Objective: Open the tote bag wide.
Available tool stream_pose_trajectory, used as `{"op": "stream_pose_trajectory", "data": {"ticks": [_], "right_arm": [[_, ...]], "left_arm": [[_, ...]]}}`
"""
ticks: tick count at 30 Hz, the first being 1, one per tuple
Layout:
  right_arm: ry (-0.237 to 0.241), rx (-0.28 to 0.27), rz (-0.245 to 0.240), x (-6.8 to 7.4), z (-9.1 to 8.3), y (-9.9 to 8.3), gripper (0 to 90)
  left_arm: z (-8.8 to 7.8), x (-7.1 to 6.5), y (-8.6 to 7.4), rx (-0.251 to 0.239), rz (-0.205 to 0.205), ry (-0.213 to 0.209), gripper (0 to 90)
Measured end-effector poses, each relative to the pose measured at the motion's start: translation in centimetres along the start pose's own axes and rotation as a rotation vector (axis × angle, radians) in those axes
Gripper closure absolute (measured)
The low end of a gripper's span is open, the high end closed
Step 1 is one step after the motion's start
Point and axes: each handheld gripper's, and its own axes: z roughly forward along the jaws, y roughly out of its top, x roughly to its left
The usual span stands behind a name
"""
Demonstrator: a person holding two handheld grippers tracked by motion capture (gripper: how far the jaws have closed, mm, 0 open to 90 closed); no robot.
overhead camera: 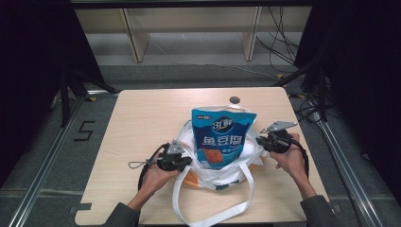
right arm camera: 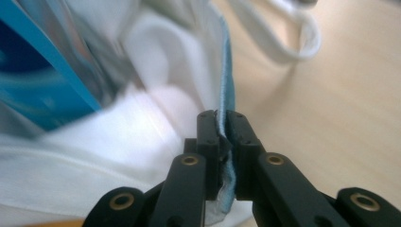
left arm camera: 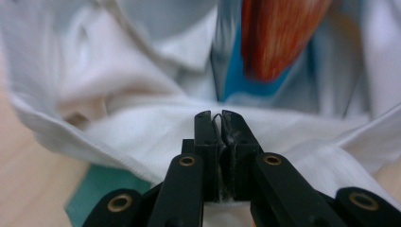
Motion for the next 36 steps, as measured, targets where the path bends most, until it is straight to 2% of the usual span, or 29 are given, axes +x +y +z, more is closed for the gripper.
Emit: {"op": "stream_pose_trajectory", "data": {"ticks": [1,2,5,6,7,8,9,10,12,13,15,16,18,19,20,21,22,23,25,26,28,29,30,32,34,35,36], "right_arm": [[0.005,0.026,0.007,0.0,0.6,-0.4,85.8],[-0.004,0.046,-0.012,-0.1,1.0,-0.8,85.9],[-0.030,0.093,-0.033,-0.1,2.5,-1.9,85.8],[-0.029,0.112,-0.023,0.2,3.0,-2.2,85.9],[-0.039,0.106,-0.057,0.1,3.2,-2.4,85.9],[-0.041,0.106,-0.055,0.2,3.2,-2.2,85.9],[-0.039,0.109,-0.059,0.1,3.2,-2.2,85.8],[-0.038,0.106,-0.040,0.2,3.2,-2.2,85.7],[-0.037,0.101,-0.055,0.0,3.2,-2.2,85.4],[-0.037,0.101,-0.045,0.0,3.3,-2.2,85.4],[-0.040,0.090,-0.034,-0.1,3.6,-2.0,85.3],[-0.041,0.088,-0.027,-0.2,3.8,-1.9,85.3],[-0.048,0.082,-0.026,-0.5,4.1,-1.7,85.3],[-0.051,0.081,-0.022,-0.7,4.3,-1.6,85.3],[-0.053,0.080,-0.019,-0.8,4.4,-1.5,85.2],[-0.055,0.072,-0.014,-1.1,4.7,-1.3,85.1],[-0.055,0.073,-0.012,-1.2,4.8,-1.2,85.0],[-0.057,0.063,-0.012,-1.3,4.9,-1.2,84.9],[-0.057,0.054,0.012,-1.6,5.2,-1.0,84.5],[-0.055,0.058,0.009,-1.7,5.2,-1.0,84.1],[-0.070,0.043,0.025,-1.7,5.2,-0.8,80.0],[-0.074,0.047,0.003,-1.8,5.1,-0.7,78.7],[-0.077,0.036,0.007,-2.0,4.9,-0.6,76.7],[-0.082,0.020,0.032,-2.1,4.1,-0.3,70.5],[-0.080,-0.006,0.051,-2.0,2.9,0.2,68.4],[-0.062,-0.033,0.052,-1.6,2.0,0.6,67.8],[-0.058,-0.069,0.003,-1.7,1.6,0.7,67.9]], "left_arm": [[0.0,-0.1,-0.2,0.002,0.003,0.011,85.2],[0.0,-0.3,-0.2,0.003,0.018,0.013,85.3],[0.4,-0.9,-0.2,0.030,0.099,0.063,86.1],[0.6,-1.2,-0.2,0.047,0.124,0.079,86.5],[0.7,-1.4,-0.1,0.051,0.140,0.097,86.9],[0.8,-1.5,-0.1,0.055,0.150,0.100,87.0],[0.8,-1.5,-0.1,0.053,0.147,0.101,87.0],[0.8,-1.5,-0.1,0.051,0.146,0.103,87.0],[0.8,-1.3,-0.1,0.047,0.134,0.094,87.1],[0.8,-1.2,-0.1,0.047,0.150,0.096,87.1],[1.1,-1.1,0.0,0.045,0.141,0.110,87.6],[1.1,-0.9,0.2,0.046,0.151,0.115,87.7],[1.6,-0.5,0.4,0.026,0.126,0.125,87.7],[1.7,-0.2,0.6,0.035,0.142,0.124,88.1],[2.0,0.2,0.7,0.022,0.112,0.125,88.3],[2.0,0.5,0.8,0.034,0.125,0.120,88.2],[2.1,0.7,0.9,0.036,0.121,0.120,88.3],[2.4,1.0,1.0,0.019,0.086,0.134,88.3],[2.6,1.5,1.3,0.023,0.100,0.125,88.4],[2.6,1.6,1.3,0.031,0.089,0.123,88.4],[2.6,1.7,1.3,0.015,0.063,0.113,88.2],[2.5,1.8,1.3,0.018,0.074,0.111,88.0],[2.5,1.8,1.3,0.012,0.074,0.108,87.9],[2.3,1.9,1.4,-0.001,0.029,0.086,85.6],[1.8,2.1,1.6,-0.027,0.011,0.074,82.0],[1.5,2.1,1.8,-0.039,0.011,0.071,80.7],[1.1,2.1,1.9,-0.063,-0.006,0.063,79.4]]}}
